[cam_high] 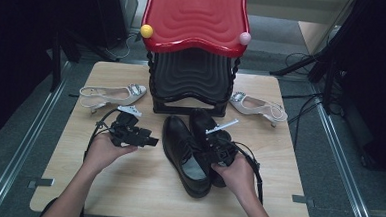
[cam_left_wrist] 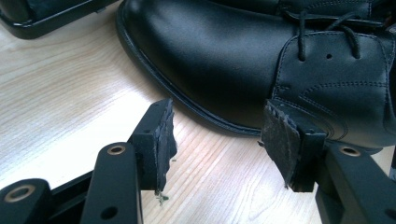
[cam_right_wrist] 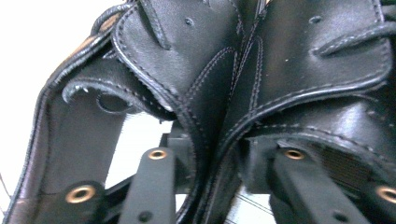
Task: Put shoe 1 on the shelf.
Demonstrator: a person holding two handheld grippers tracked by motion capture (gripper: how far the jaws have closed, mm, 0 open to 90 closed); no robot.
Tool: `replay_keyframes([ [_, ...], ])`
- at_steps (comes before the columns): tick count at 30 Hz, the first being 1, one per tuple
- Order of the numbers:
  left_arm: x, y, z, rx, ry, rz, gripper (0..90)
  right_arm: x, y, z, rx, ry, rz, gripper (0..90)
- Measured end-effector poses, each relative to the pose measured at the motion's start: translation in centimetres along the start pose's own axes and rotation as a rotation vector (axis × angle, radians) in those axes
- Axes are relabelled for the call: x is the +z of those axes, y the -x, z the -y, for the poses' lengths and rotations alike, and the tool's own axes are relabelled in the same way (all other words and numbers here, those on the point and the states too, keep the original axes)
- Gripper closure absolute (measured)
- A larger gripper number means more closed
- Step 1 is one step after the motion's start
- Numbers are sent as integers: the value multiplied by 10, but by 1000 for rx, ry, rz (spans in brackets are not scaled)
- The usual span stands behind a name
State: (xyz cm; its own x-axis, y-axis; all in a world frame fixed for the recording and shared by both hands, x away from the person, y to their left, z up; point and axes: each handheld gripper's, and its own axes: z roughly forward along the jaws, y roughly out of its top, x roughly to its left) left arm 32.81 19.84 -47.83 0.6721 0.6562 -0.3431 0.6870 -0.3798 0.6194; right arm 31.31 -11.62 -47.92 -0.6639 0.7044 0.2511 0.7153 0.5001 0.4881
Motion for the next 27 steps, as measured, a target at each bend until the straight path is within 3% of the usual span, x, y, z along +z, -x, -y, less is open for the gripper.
replay_keyframes([
  [2, -1, -1, 0, 0, 5, 0, 446, -1, 0, 1, -2, 3, 3, 752],
  [3, -2, -3, 0, -6, 12, 3, 446, -2, 5, 1, 23, 6, -11, 798],
  [8, -3, -7, 2, -14, 11, -4, 446, -7, 12, 4, 55, 3, -68, 824],
  [10, -4, -8, 2, -18, 16, -9, 447, -13, 14, 4, 61, 20, -71, 829],
  [15, -10, -12, 4, -25, 30, -19, 448, -33, 29, 7, 106, 68, -169, 832],
  [17, -11, -13, 5, -21, 24, -44, 448, -43, 30, 7, 120, 82, -197, 832],
  [22, -16, -15, 6, -22, 46, -48, 450, -71, 29, 7, 124, 127, -216, 831],
  [27, -14, -17, 6, -23, 24, -56, 450, -96, 24, 2, 119, 172, -242, 831],
])
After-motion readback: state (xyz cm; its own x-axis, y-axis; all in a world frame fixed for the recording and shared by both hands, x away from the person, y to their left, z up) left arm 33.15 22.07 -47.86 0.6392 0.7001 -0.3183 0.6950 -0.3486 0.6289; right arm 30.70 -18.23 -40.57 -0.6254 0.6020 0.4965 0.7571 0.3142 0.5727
